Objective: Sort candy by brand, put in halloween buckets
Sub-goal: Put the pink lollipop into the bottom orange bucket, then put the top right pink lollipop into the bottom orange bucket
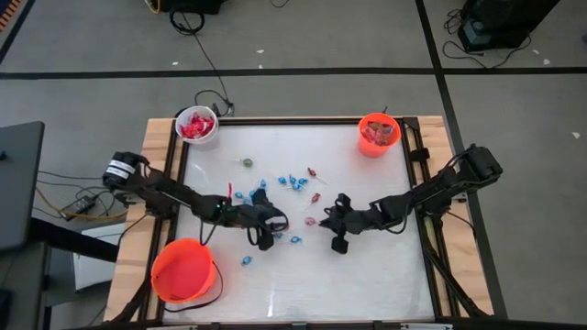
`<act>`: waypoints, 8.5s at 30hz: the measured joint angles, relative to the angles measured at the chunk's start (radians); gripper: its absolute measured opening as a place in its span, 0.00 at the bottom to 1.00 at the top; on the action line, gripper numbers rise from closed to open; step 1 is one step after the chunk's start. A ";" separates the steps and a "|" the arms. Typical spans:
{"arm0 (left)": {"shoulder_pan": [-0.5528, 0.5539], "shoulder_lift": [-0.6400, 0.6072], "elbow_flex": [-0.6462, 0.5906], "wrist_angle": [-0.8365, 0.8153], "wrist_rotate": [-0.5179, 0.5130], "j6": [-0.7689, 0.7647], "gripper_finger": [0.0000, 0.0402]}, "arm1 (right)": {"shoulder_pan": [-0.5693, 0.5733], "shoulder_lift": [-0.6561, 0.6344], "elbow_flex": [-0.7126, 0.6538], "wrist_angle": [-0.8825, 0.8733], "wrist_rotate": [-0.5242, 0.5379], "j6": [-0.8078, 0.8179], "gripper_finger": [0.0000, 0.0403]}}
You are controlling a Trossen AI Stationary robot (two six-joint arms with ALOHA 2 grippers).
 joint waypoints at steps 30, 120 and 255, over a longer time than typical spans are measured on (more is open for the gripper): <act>0.003 0.220 0.112 0.371 0.072 0.089 0.51 | 0.021 0.002 0.062 0.069 -0.006 -0.061 0.03; -0.612 -0.106 0.682 -2.000 0.387 -1.277 0.51 | -0.276 0.002 -0.004 -0.066 -0.232 -0.260 0.44; -0.617 -0.175 0.753 -1.838 0.305 -1.127 0.02 | -0.501 0.196 0.140 -0.177 0.089 -0.161 0.39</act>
